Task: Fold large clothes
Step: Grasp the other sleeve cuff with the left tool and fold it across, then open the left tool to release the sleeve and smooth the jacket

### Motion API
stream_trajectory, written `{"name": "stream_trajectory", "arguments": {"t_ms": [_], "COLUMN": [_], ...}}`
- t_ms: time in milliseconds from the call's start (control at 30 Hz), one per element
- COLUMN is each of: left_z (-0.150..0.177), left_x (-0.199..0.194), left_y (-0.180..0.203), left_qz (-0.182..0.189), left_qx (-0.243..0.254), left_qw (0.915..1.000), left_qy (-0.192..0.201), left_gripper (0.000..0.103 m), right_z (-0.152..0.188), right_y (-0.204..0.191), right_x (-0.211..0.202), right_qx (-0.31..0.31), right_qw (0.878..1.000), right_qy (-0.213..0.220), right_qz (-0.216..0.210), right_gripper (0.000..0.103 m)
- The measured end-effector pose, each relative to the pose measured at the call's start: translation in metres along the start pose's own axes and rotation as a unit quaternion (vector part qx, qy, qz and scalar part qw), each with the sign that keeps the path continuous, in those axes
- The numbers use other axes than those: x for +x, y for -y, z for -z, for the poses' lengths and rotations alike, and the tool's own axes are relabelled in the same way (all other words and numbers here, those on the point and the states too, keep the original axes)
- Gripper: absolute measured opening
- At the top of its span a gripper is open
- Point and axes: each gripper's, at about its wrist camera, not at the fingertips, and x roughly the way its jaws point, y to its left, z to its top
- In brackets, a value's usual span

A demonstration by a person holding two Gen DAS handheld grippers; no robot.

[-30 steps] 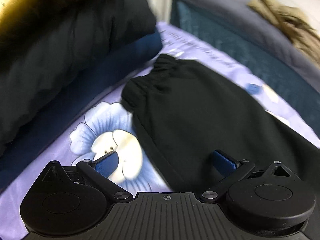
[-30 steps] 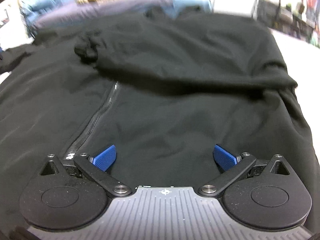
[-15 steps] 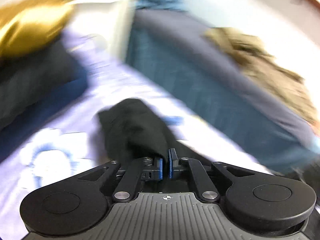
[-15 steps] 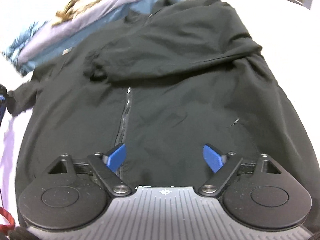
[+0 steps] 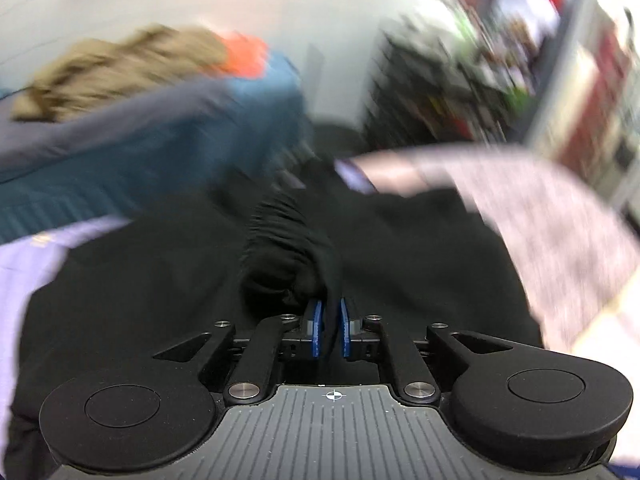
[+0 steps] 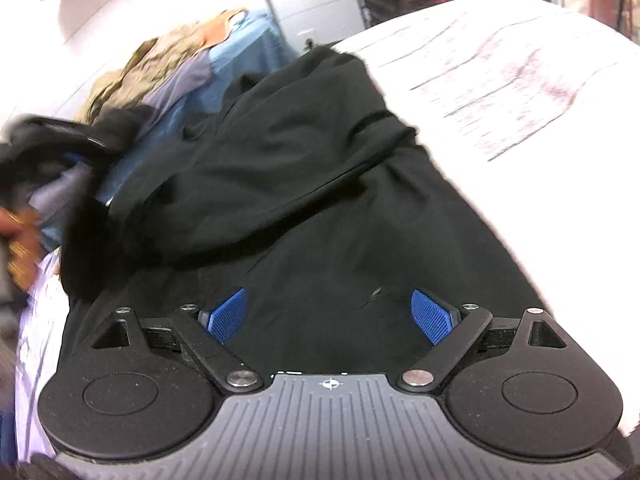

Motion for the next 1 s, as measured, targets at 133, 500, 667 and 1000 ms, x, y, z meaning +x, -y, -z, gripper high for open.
{"name": "stream_trajectory", "arguments": {"t_ms": [133, 500, 667, 1000], "left_z": [0.027, 0.103, 0.16, 0.274], "left_x": [0.042, -0.045, -0.108, -0.203], "left_y": [0.04, -0.006, -0.09, -0.181], "left_qz": [-0.011, -0.064, -0.177, -0.159], "left_qx": [0.062, 0.075, -0.013, -0.216], "left_qw": [0.9938, 0.9899, 0.9767, 0.9492], "left_qy": [-0.092, -0.102, -0.121, -0.165], "left_gripper": [0.103, 0.103, 0.103, 0.103], "right_z": [-0.005, -0.017, -0.025, -0.013], "right_y": [0.021, 0.025, -0.005, 0.037], "right_x": [-0.004, 0.022, 0.031, 0.027], "right_qx": [0.001, -0.042, -0.146, -0.167], "right_qw": [1.0, 0.998, 0.988, 0.978], "right_qy": [-0.003, -0.045, -0.044, -0.123], "right_qz": [0.005, -0.011, -0.036, -0.033], "right_gripper": [0.096, 0.099, 0.1, 0.101]}}
